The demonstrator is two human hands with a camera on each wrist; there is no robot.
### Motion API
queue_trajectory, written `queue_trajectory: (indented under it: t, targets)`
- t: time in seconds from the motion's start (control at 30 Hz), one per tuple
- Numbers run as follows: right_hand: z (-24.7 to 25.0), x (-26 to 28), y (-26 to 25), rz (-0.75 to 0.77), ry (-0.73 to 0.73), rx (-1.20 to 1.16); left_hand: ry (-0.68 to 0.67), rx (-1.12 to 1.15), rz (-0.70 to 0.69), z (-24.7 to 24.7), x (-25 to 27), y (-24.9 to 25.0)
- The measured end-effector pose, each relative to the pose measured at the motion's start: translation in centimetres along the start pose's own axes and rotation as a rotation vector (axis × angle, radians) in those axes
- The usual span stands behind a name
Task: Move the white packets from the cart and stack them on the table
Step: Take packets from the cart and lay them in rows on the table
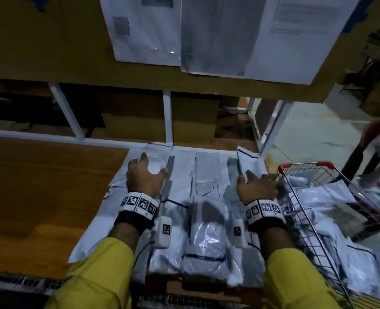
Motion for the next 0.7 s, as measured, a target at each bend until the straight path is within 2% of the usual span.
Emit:
queue_trajectory:
  t: [0.07,0.23,0.4,0.57,0.7]
  targets:
    - [-1.3,-1.9,-0.7,-0.036,-0.062,0.064,-0.033,-0.018,0.006,-1.5,-2.3,-1.6]
    - [-3.9,-4.0,-2.4,-0.084,-0.022,0.148,-0.160,-0.099,0.050,-3.1,-6.1,-2.1]
    - [-5.2,-6.1,-3.5,-0.104,-0.027,0.160,-0.207,-0.176,0.039,-5.4,-9.1,-2.6]
    - [-6.6,-8.1,-4.0,-0.110,-0.080,0.220,-0.309,-0.280,0.083,-7.4,-10.4,-3.1]
    - [-8.0,-8.8,-4.0,-0.116,-0.101,0.239,-0.328,-0.367,0.073,-8.8,-10.4,-3.8]
Point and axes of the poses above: each hand's wrist, its own x-axis away from the middle knuckle, its own z-axis out of the back of the hand, y = z × x, the point moved 1 cm from there along -x, towards the middle knuckle, and after that the axes turned 2 degrees about -x, right-handed, at the moved point
